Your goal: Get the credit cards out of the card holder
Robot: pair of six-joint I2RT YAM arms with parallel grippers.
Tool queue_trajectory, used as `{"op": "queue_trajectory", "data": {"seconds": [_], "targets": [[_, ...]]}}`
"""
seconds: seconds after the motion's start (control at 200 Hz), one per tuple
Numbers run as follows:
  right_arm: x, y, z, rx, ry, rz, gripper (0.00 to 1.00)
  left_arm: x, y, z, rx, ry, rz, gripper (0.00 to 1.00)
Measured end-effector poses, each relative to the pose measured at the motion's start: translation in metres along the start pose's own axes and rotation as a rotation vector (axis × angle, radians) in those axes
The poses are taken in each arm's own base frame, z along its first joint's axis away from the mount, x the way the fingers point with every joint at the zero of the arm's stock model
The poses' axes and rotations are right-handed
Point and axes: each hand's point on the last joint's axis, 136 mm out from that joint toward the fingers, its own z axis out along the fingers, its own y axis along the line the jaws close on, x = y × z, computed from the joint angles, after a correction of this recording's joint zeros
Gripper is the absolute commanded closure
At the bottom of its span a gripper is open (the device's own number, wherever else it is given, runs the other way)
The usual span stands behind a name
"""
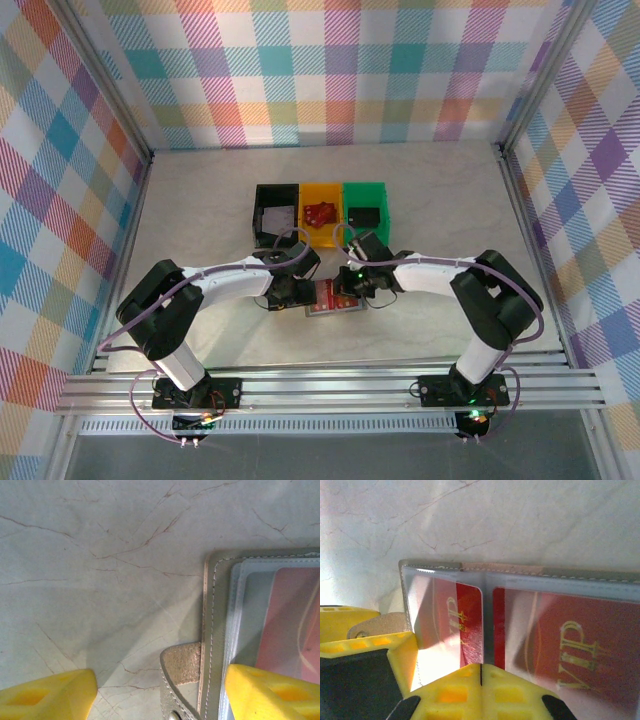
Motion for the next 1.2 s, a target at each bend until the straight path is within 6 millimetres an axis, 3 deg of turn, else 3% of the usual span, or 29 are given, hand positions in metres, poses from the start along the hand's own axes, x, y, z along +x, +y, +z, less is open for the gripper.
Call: {"op": "queue_trajectory", "data": {"seconds": [0.215,0.36,0.47,1.2], "targets": [[-0.003,-0.001,-0.004,-0.006,-0.008,0.005,1.00,0.000,0.000,0.000,0.000,0.000,0.000,0.29],[-0.002,0.000,-0.004,-0.011,-0.004,0.008,0.82,0.000,0.000,0.001,-0.001,0.002,0.000,0.29],[-0.001,0.002,-0.004,-0.019,0.002,0.005,0.79,0.000,0.000,0.001,-0.002,0.002,0.000,0.29],[-0.001,0.007,0.012,-0.097,0.030,-0.006,0.77,0.002,0.001,0.003,-0.007,0.008,-0.003,0.29]]}}
